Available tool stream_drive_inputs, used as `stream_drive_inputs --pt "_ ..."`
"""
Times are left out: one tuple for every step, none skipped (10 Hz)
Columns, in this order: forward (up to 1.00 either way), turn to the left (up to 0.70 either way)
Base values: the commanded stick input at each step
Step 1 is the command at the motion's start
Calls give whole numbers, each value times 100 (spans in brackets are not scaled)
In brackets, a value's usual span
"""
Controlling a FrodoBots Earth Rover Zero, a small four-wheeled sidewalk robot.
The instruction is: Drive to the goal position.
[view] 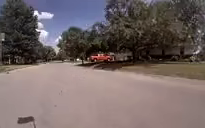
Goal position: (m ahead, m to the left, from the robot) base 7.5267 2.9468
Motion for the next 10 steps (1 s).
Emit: stream_drive_inputs --pt "100 0" --pt "100 0" --pt "100 0" --pt "100 0" --pt "100 0" --pt "100 0" --pt "100 0" --pt "100 0" --pt "100 1" --pt "100 2"
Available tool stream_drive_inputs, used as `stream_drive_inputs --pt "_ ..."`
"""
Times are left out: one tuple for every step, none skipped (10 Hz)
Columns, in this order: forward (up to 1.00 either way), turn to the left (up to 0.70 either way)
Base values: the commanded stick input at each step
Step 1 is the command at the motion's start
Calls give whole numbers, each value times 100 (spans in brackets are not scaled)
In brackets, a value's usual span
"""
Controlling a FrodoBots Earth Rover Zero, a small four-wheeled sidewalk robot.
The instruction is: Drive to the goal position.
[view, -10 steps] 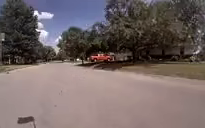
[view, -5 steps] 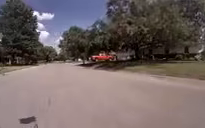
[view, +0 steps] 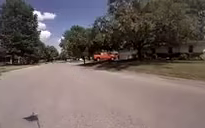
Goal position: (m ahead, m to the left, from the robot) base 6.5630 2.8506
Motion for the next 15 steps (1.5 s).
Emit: stream_drive_inputs --pt "100 3" --pt "100 3" --pt "100 3" --pt "100 3" --pt "100 5" --pt "100 10" --pt "100 12" --pt "100 8" --pt "100 5" --pt "100 2" --pt "100 0" --pt "100 0" --pt "100 0" --pt "100 0" --pt "100 0"
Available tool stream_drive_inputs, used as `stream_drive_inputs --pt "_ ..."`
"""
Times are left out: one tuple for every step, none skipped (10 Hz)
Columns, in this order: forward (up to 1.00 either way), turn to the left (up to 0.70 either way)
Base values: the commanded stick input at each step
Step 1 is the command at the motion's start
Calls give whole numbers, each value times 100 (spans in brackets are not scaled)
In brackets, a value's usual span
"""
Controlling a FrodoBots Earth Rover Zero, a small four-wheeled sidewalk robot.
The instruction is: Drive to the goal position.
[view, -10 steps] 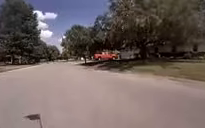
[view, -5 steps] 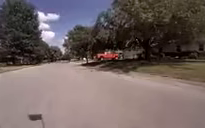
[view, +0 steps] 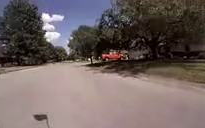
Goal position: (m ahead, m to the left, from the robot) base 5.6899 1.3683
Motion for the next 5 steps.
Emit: stream_drive_inputs --pt "100 0" --pt "100 0" --pt "100 0" --pt "100 0" --pt "100 0"
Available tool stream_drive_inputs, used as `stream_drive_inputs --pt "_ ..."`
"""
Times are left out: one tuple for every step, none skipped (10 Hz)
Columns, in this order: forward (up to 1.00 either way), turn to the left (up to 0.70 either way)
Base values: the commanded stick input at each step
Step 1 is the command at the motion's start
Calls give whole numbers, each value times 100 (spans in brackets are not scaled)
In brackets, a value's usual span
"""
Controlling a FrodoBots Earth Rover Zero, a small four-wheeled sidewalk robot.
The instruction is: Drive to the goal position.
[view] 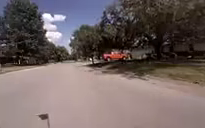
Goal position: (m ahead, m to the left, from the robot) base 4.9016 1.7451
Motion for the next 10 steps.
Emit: stream_drive_inputs --pt "100 0" --pt "100 0" --pt "100 0" --pt "100 0" --pt "100 0" --pt "100 3" --pt "100 8" --pt "100 21" --pt "100 18" --pt "100 5"
